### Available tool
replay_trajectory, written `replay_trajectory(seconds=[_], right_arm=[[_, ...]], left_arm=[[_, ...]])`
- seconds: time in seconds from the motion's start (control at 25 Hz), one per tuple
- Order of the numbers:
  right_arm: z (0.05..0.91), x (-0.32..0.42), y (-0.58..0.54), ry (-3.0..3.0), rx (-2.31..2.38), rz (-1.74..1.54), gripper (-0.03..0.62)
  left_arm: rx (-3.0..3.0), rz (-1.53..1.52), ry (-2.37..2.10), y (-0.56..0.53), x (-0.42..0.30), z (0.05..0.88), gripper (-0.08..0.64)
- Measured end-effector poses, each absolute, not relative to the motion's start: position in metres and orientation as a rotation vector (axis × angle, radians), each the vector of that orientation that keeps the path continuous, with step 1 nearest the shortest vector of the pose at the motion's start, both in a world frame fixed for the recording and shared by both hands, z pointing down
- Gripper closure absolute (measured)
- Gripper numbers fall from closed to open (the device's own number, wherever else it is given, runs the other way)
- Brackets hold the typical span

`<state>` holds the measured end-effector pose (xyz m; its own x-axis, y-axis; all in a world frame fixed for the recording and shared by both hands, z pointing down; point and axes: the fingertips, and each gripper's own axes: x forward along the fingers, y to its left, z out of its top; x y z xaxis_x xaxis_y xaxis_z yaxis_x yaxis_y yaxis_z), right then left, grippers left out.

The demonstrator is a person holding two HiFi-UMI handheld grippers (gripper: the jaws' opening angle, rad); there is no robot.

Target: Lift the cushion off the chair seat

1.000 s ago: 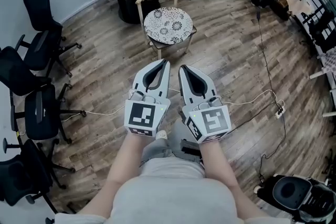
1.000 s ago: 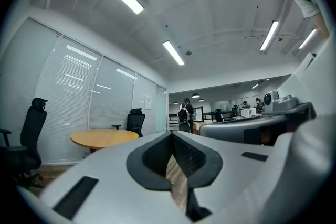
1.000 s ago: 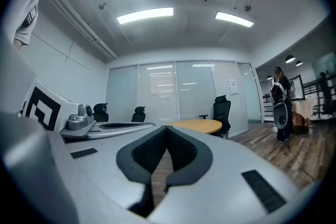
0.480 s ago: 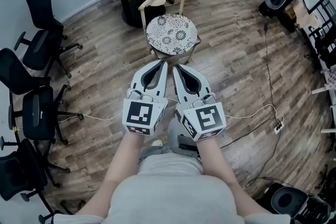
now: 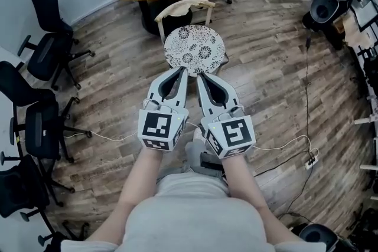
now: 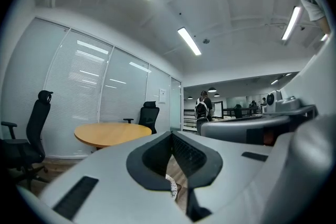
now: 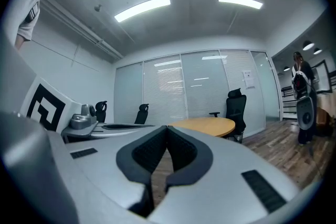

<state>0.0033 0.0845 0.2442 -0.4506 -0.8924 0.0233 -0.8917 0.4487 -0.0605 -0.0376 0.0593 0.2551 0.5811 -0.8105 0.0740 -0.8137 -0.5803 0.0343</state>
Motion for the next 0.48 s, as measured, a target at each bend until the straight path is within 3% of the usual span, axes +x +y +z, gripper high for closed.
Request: replay_trajectory(seconds=[0.48], right_arm=[[0.266, 0.059, -0.008, 2.735, -1.554, -0.156, 0.566]], left_arm=[[2.635, 0.102, -1.488, -0.026, 0.005, 0.279, 0.557]])
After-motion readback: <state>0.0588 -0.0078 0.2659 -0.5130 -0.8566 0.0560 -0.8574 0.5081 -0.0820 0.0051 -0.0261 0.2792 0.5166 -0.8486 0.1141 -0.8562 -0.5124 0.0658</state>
